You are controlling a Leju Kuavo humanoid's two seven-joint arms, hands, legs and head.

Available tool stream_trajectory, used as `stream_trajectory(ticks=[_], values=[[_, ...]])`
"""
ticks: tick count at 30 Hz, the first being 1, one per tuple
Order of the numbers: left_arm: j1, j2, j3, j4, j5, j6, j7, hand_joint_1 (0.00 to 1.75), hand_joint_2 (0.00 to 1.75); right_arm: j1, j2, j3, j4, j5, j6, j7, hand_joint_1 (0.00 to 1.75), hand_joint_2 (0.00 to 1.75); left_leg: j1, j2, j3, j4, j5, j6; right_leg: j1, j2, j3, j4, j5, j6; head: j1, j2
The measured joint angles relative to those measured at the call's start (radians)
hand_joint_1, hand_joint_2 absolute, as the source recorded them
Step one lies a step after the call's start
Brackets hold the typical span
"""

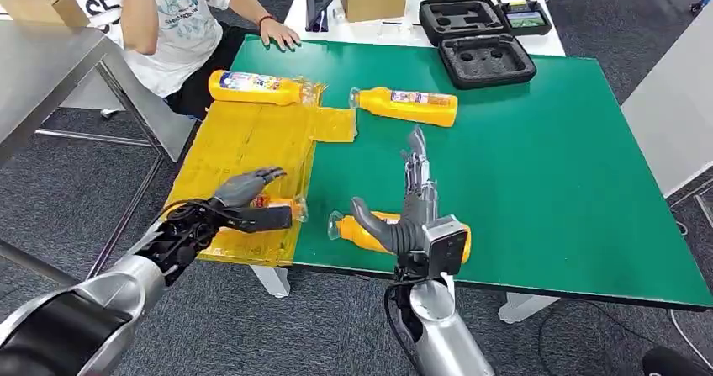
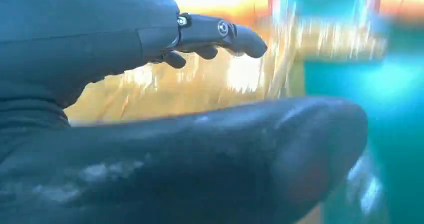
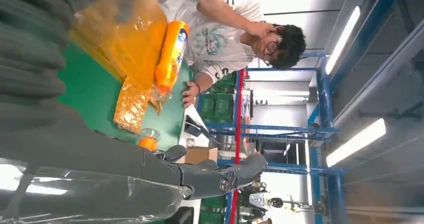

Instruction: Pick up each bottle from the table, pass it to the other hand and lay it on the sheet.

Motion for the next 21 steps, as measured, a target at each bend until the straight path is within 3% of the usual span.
stream_trajectory(ticks=[3,7,9,12,16,19,21], values=[[0.010,-0.013,0.027,-0.026,-0.008,0.150,-0.004,0.00,0.00,0.006,0.000,0.000,-0.002,0.008,0.003,0.005,0.00,1.75,0.000,0.000,0.000,0.000,0.000,0.000,0.000,0.000,0.000,0.000,0.000,0.000,0.000,0.000],[0.017,-0.032,0.064,-0.067,-0.068,0.493,-0.007,0.00,0.00,0.011,0.000,-0.001,-0.002,0.006,0.057,0.029,0.00,1.75,0.000,0.000,0.000,0.000,0.000,0.000,0.000,0.000,0.000,0.000,0.000,0.000,0.000,0.000],[0.017,-0.040,0.083,-0.085,-0.079,0.596,-0.008,0.00,0.00,0.012,0.000,-0.001,-0.002,0.010,0.068,0.030,0.00,1.75,0.000,0.000,0.000,0.000,0.000,0.000,0.000,0.000,0.000,0.000,0.000,0.000,0.000,0.000],[0.036,-0.049,0.123,-0.136,-0.091,0.609,-0.019,0.00,0.00,0.014,0.000,-0.001,-0.002,0.017,0.068,0.030,0.00,1.75,0.000,0.000,0.000,0.000,0.000,0.000,0.000,0.000,0.000,0.000,0.000,0.000,0.000,0.000],[0.098,-0.084,0.244,-0.276,-0.187,0.609,-0.124,0.00,0.00,0.014,-0.004,0.007,-0.002,0.084,0.050,0.049,0.00,1.75,0.000,0.000,-0.001,0.000,0.000,0.000,0.000,0.000,0.000,0.000,0.000,0.000,0.000,0.000],[0.131,-0.116,0.319,-0.319,-0.013,0.585,-0.162,0.00,0.00,0.008,-0.018,0.008,-0.002,0.184,0.032,0.090,0.00,1.75,0.000,0.001,-0.001,0.000,0.000,0.000,0.000,0.001,0.000,0.000,0.000,0.000,0.000,0.000],[0.173,-0.125,0.325,-0.365,0.214,0.486,-0.165,0.00,0.00,-0.005,-0.035,0.005,-0.002,0.265,0.034,0.154,0.00,1.75,-0.001,0.002,0.000,0.000,-0.001,0.000,-0.001,0.002,-0.001,-0.001,0.000,0.000,0.000,0.000]])
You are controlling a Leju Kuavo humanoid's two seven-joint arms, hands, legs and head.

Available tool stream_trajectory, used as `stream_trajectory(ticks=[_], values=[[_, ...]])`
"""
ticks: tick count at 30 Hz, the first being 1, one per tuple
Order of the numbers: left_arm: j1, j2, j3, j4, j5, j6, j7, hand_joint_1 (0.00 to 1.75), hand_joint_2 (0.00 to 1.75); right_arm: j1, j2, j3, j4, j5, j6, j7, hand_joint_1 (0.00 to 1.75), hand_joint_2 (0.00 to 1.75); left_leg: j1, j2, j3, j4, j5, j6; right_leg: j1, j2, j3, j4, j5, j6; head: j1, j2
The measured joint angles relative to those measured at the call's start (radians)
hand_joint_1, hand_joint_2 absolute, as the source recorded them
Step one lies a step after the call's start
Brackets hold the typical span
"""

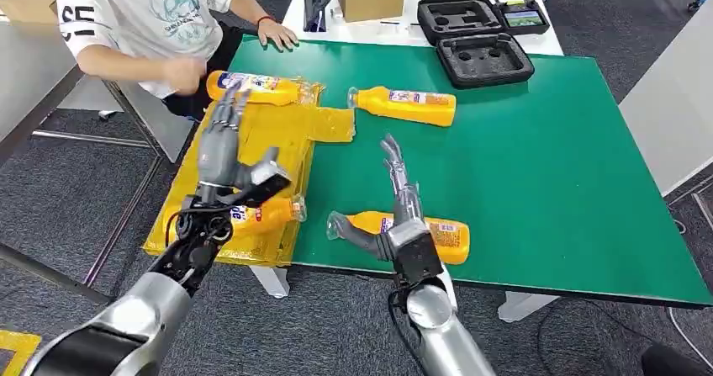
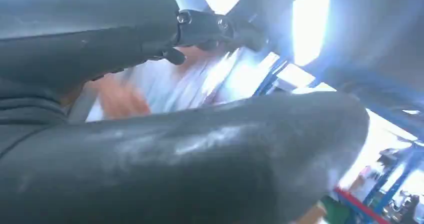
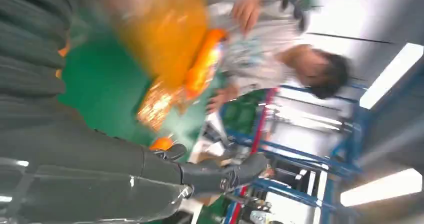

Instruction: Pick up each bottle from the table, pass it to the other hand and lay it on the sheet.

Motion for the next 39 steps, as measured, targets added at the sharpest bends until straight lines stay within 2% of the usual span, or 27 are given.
stream_trajectory(ticks=[4,7,10,15,24,39], values=[[0.111,-0.012,0.007,-0.076,0.300,-0.125,-0.016,0.00,0.00,-0.041,-0.044,-0.030,0.008,0.148,0.035,0.113,0.00,1.75,0.000,-0.002,-0.001,0.000,0.000,0.000,0.000,-0.002,0.000,0.000,0.000,0.000,0.000,0.000],[0.153,-0.016,0.008,-0.113,0.375,-0.135,-0.028,0.00,0.00,-0.070,-0.066,-0.043,0.023,0.215,0.061,0.172,0.00,1.75,0.000,-0.002,-0.002,0.000,0.000,0.000,0.000,-0.002,0.000,0.000,0.000,0.000,0.000,0.000],[0.245,-0.026,0.010,-0.198,0.441,-0.113,-0.039,0.00,0.00,-0.129,-0.106,-0.060,0.071,0.311,0.122,0.253,0.00,1.75,0.000,-0.001,-0.001,0.000,0.000,0.000,0.000,0.000,-0.001,0.000,0.000,0.001,0.000,0.000],[0.321,-0.031,0.004,-0.282,0.424,-0.099,-0.022,0.00,0.00,-0.203,-0.166,-0.070,0.134,0.370,0.204,0.303,0.00,1.75,0.000,-0.003,-0.002,0.000,0.000,0.000,0.000,-0.003,-0.001,0.000,0.001,0.001,0.000,0.000],[0.330,-0.031,-0.018,-0.307,0.363,-0.106,-0.002,0.00,0.00,-0.261,-0.199,-0.021,0.259,0.341,0.320,0.304,0.00,1.75,0.000,-0.003,-0.002,0.000,0.000,0.000,0.000,-0.003,-0.001,0.000,0.001,0.001,0.000,0.000],[0.307,-0.030,-0.045,-0.264,0.359,-0.105,-0.008,0.00,0.00,-0.313,-0.241,0.105,0.384,0.311,0.447,0.293,0.00,1.75,0.000,-0.003,-0.002,0.000,0.000,0.000,0.000,-0.002,-0.001,0.000,0.001,0.001,0.000,0.000]])
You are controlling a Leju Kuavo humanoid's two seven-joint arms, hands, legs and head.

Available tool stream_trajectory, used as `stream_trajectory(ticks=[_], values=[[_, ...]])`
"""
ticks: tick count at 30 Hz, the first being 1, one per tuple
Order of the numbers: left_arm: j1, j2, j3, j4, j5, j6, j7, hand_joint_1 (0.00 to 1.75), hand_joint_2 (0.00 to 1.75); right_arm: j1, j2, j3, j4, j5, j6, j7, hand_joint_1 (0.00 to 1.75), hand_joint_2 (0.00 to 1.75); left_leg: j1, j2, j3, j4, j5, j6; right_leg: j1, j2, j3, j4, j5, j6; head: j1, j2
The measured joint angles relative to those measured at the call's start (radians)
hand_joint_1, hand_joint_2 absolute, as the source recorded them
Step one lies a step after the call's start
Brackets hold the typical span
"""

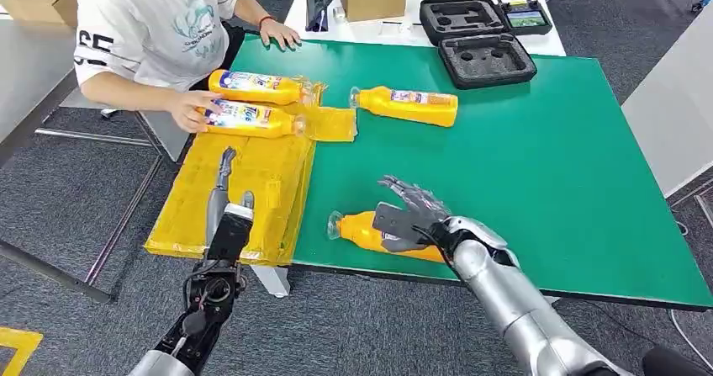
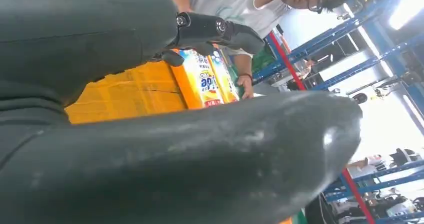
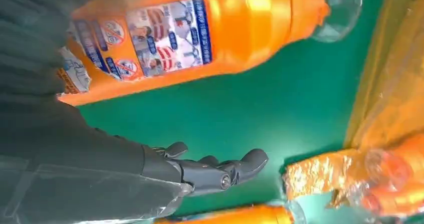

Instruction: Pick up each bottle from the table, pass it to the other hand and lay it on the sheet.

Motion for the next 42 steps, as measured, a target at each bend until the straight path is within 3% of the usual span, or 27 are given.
stream_trajectory(ticks=[7,36,37,38,39,42], values=[[-0.007,0.000,-0.001,0.007,0.027,-0.001,-0.002,0.00,0.00,-0.023,-0.028,0.040,0.015,-0.019,0.055,-0.003,0.00,1.75,0.000,0.000,0.000,0.000,0.000,0.000,0.000,0.000,0.000,0.000,0.000,0.000,0.000,0.000],[-0.023,0.000,-0.029,0.064,0.085,0.011,-0.023,0.00,0.00,-0.069,-0.105,0.163,0.111,0.023,0.068,0.047,0.02,1.75,0.000,0.000,0.000,0.000,0.000,0.000,0.000,0.000,0.000,0.000,0.000,0.000,0.000,0.000],[-0.023,0.000,-0.029,0.066,0.085,0.013,-0.025,0.00,0.00,-0.070,-0.108,0.165,0.111,0.024,0.072,0.048,0.12,1.75,0.000,0.000,0.000,0.000,0.000,0.000,0.000,0.000,0.000,0.000,0.000,0.000,0.000,0.000],[-0.024,0.000,-0.029,0.068,0.086,0.014,-0.025,0.00,0.00,-0.071,-0.111,0.167,0.111,0.026,0.076,0.048,1.24,1.75,0.000,0.000,0.000,0.000,0.000,0.000,0.000,0.000,0.000,0.000,0.000,0.000,0.000,0.000],[-0.024,0.000,-0.030,0.070,0.087,0.015,-0.027,0.00,0.00,-0.073,-0.113,0.171,0.111,0.026,0.078,0.048,1.68,1.75,0.000,0.000,0.000,0.000,0.000,0.000,0.000,0.000,0.000,0.000,0.000,0.000,0.000,0.000],[-0.024,0.000,-0.030,0.073,0.088,0.016,-0.031,0.00,0.00,-0.076,-0.117,0.177,0.114,0.026,0.086,0.044,1.75,1.75,0.000,0.000,0.000,0.000,0.000,0.000,0.000,0.000,0.000,0.000,0.000,0.000,0.000,0.000]])
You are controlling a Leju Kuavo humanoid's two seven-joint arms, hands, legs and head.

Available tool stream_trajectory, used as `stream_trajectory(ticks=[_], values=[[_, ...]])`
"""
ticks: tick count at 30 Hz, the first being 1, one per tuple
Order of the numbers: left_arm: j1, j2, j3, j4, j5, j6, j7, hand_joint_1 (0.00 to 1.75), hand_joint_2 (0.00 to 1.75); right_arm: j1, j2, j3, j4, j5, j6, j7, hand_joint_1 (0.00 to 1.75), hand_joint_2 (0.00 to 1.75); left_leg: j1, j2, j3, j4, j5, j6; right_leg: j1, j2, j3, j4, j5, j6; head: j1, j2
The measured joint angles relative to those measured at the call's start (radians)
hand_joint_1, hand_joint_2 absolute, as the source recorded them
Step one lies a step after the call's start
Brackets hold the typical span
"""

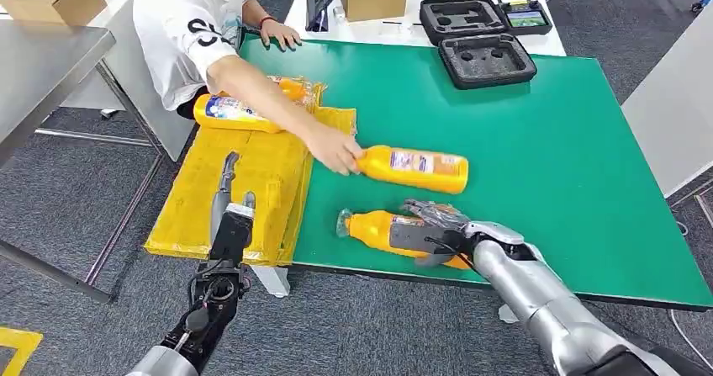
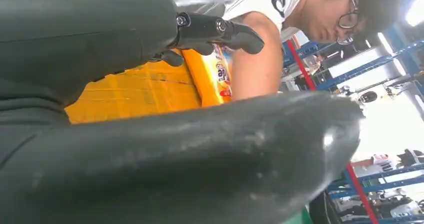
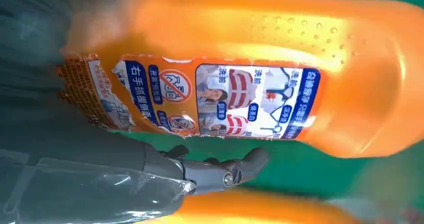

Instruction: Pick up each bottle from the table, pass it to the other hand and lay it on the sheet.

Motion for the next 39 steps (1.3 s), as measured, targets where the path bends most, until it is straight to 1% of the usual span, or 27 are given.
stream_trajectory(ticks=[14,18,21,27,29,30,33,37,39], values=[[-0.001,-0.002,-0.014,0.006,-0.024,0.023,0.011,0.00,0.00,-0.004,0.000,0.010,0.007,-0.024,-0.039,-0.016,1.75,1.75,0.000,0.000,0.000,0.000,0.000,0.000,0.000,0.000,0.000,0.000,0.000,0.000,0.000,0.000],[0.001,-0.002,-0.014,0.003,-0.032,0.026,0.016,0.00,0.00,0.003,0.018,-0.015,0.006,-0.064,-0.123,-0.045,1.75,1.75,0.000,0.000,0.000,0.000,0.000,0.000,0.000,0.000,0.000,0.000,0.000,0.000,0.000,0.000],[0.007,-0.003,-0.014,-0.016,-0.036,0.030,0.016,0.00,0.00,0.015,0.044,-0.060,-0.020,-0.114,-0.203,-0.091,1.75,1.75,0.000,0.000,0.000,0.000,0.000,0.000,0.000,0.001,0.000,0.000,0.000,0.000,0.000,0.000],[0.018,-0.003,-0.014,-0.039,-0.036,0.031,0.018,0.00,0.00,0.025,0.077,-0.107,-0.054,-0.139,-0.219,-0.114,1.75,1.75,0.000,0.000,-0.001,0.000,0.000,0.000,0.000,0.000,0.000,0.000,0.000,0.000,0.000,0.000],[0.023,-0.003,-0.013,-0.048,-0.036,0.024,0.018,0.00,0.00,0.043,0.085,-0.134,-0.076,-0.191,-0.245,-0.172,1.75,1.75,0.000,0.000,-0.001,0.000,0.000,0.000,0.000,0.000,0.000,0.000,0.000,0.000,0.000,0.000],[0.025,-0.003,-0.013,-0.056,-0.033,0.018,0.019,0.00,0.00,0.058,0.094,-0.156,-0.098,-0.229,-0.260,-0.222,1.75,1.75,0.000,0.000,-0.001,0.000,0.000,0.000,0.000,0.000,0.000,0.000,0.000,0.000,0.000,0.000],[0.034,-0.003,-0.010,-0.087,0.000,-0.018,0.026,0.00,0.00,0.101,0.132,-0.216,-0.175,-0.323,-0.291,-0.323,1.75,1.75,0.000,0.000,-0.001,0.000,0.000,0.000,0.000,0.000,-0.001,0.000,0.000,0.000,0.000,0.000],[0.064,-0.003,0.002,-0.160,0.110,-0.140,0.040,0.00,0.00,0.153,0.183,-0.291,-0.263,-0.404,-0.378,-0.388,1.75,1.75,0.000,0.000,-0.001,0.000,0.000,0.000,0.000,0.000,-0.001,0.000,0.000,0.000,0.000,0.000],[0.076,-0.003,0.001,-0.201,0.159,-0.223,0.061,0.00,0.00,0.171,0.201,-0.317,-0.274,-0.436,-0.390,-0.413,1.75,1.75,0.000,0.000,-0.001,0.000,0.000,0.000,0.000,0.000,-0.001,0.000,0.000,0.000,0.000,0.000]])
